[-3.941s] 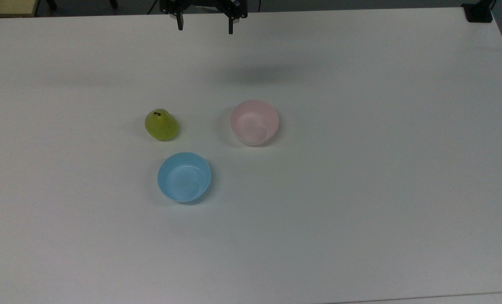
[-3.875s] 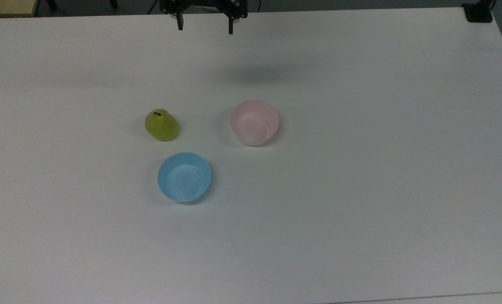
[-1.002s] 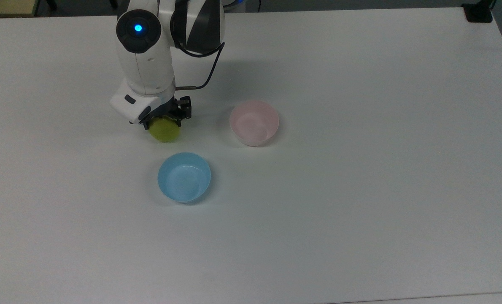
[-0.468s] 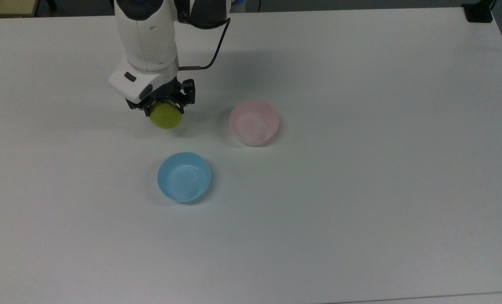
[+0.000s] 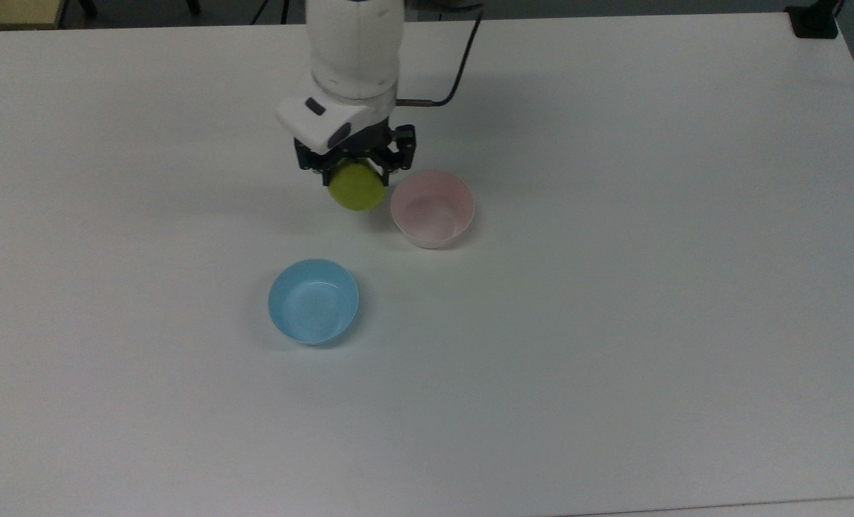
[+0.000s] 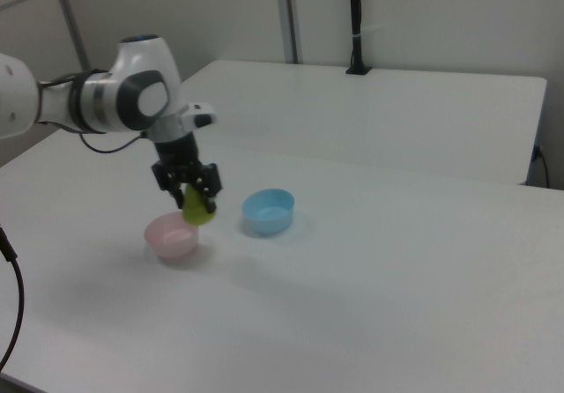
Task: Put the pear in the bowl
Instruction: 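Carry the pear over the pink bowl and lower it inside, then open the gripper to release the pear and raise it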
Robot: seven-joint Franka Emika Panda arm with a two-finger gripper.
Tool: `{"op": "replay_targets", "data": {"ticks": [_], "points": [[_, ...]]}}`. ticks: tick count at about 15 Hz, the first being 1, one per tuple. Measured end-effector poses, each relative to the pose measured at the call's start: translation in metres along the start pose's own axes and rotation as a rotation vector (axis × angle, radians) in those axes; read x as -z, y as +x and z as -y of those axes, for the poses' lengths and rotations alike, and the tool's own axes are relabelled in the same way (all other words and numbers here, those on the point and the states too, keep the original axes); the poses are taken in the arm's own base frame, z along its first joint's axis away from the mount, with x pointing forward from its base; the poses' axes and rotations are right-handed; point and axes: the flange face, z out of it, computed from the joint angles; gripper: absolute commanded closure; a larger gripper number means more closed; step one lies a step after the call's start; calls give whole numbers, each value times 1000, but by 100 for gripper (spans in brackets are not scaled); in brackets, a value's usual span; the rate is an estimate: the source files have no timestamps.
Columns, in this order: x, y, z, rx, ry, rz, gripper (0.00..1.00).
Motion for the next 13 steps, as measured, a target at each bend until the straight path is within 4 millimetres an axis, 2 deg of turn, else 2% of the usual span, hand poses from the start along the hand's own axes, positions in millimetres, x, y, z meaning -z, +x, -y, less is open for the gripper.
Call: {"op": "replay_targets", "data": {"ticks": [1, 4, 6, 9, 11, 13], "points": [[2, -1, 26, -13, 0, -3, 54], [-1, -4, 68, -17, -1, 3, 51], [-15, -6, 90, -11, -6, 25, 47], [-37, -1, 96, -4, -7, 34, 43], [-47, 2, 99, 0, -5, 30, 29], [-54, 3, 100, 2, -7, 39, 0]]}}
